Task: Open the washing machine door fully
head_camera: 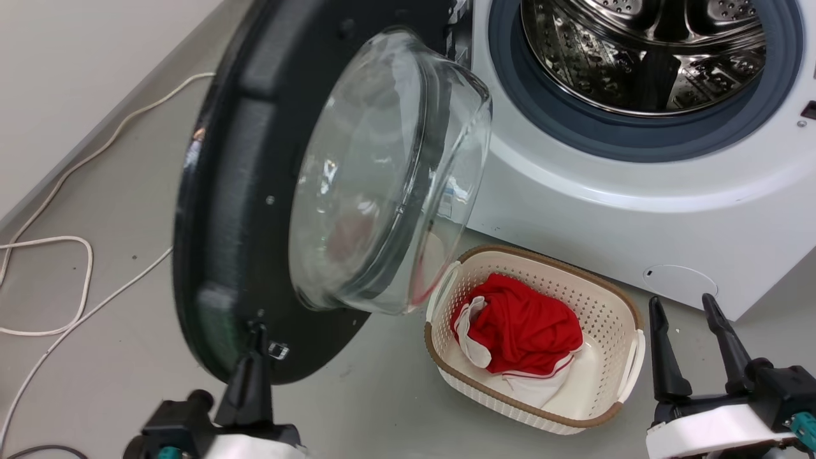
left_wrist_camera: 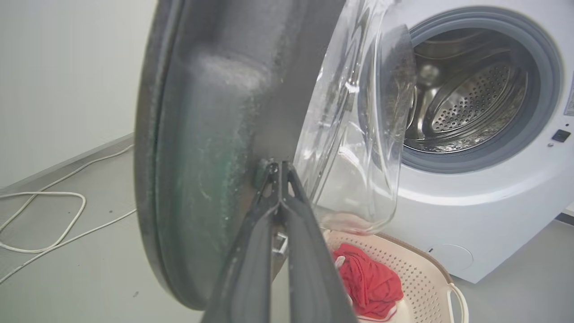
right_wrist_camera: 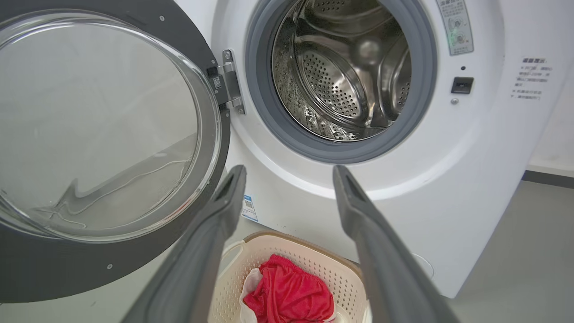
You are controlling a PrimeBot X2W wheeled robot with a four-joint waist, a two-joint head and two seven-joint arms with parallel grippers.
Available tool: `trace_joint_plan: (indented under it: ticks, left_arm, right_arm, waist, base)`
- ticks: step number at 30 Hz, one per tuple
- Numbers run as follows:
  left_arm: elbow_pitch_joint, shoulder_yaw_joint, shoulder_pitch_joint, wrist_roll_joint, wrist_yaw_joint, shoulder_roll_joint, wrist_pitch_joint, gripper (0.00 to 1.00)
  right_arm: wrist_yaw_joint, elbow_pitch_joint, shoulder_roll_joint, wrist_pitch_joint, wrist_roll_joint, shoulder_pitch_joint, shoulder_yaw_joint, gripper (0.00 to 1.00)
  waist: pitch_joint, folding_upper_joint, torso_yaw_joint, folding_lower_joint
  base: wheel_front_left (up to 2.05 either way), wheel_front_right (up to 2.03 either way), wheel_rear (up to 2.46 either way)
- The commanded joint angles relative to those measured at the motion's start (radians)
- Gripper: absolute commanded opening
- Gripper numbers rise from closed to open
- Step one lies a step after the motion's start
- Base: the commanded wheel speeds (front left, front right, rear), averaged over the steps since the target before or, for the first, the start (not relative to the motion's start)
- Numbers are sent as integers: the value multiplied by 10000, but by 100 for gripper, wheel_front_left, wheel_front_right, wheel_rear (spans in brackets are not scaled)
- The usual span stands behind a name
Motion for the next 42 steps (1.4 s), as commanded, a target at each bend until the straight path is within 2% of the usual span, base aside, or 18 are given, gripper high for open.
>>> trace_joint_plan:
  ticks: [1, 14, 27, 35, 42]
  left_arm:
    - [131, 361, -215, -173, 36, 54, -149, 0]
    - [1578, 2263, -1669, -975, -567, 404, -465, 0]
    - [3647, 4312, -3570, -1404, -1832, 1269, -505, 0]
    - [5528, 4946, -4761, -1607, -2450, 1929, -496, 0]
    - [7026, 4880, -5787, -1489, -2838, 2260, -484, 0]
  right_arm:
    - [-9, -65, 19, 44, -86, -156, -23, 100]
    - [-9, -329, 18, 359, -342, -480, -68, 100]
    - [-9, -586, 18, 636, -654, -885, -42, 100]
    - [-9, -523, 18, 663, -728, -1079, -63, 100]
    - [-9, -435, 16, 614, -733, -1222, -28, 100]
  waist:
    - [86, 0, 11, 0]
    - [873, 0, -102, 0]
    - [1828, 0, -360, 0]
    - [2062, 0, -399, 0]
    - [2136, 0, -421, 0]
  base:
    - [0, 0, 0]
    - [0, 0, 0]
    - [0, 0, 0]
    - [0, 0, 0]
    - [0, 0, 0]
